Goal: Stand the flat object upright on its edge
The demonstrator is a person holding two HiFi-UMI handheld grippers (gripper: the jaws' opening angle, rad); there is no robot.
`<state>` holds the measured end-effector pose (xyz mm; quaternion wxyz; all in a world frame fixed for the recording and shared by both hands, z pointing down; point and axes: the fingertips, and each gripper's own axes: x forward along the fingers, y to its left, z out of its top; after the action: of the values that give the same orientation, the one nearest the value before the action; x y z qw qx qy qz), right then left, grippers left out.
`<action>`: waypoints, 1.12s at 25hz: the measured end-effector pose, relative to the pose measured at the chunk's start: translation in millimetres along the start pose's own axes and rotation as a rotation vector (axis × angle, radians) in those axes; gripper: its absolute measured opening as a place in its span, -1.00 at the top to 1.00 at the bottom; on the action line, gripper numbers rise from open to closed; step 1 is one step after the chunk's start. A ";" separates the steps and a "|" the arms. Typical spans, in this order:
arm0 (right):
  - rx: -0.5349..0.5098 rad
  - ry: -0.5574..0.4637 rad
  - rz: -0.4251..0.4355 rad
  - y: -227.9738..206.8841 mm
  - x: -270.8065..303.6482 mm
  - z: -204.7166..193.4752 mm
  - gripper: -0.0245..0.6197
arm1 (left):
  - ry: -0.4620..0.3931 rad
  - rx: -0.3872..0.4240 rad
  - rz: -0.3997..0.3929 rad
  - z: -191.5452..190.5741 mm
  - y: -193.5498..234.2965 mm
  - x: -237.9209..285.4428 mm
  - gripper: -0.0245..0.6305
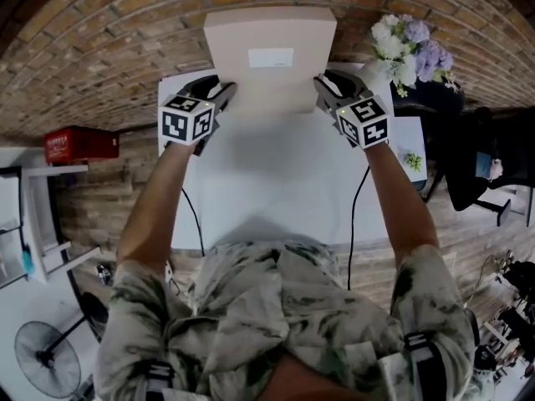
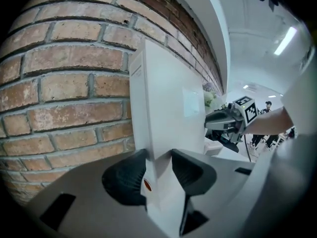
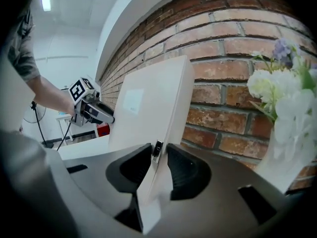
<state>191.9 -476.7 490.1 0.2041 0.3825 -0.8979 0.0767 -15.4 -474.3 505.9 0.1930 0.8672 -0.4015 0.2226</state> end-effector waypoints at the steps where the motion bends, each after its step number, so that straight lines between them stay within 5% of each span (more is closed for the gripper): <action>1: -0.008 0.000 -0.006 -3.7 3.3 -0.5 0.54 | 0.000 0.008 0.007 1.1 2.6 4.4 0.38; 12: -0.111 0.002 -0.075 -32.5 35.2 -6.5 0.57 | -0.009 0.058 0.092 3.5 28.1 44.1 0.38; 28: -0.126 -0.019 -0.096 -49.0 62.3 -5.9 0.57 | -0.019 0.069 0.143 8.5 53.4 67.9 0.39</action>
<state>190.0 -549.8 521.1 0.2228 0.4122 -0.8834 0.0065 -16.0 -552.3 543.9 0.1430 0.8443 -0.4566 0.2413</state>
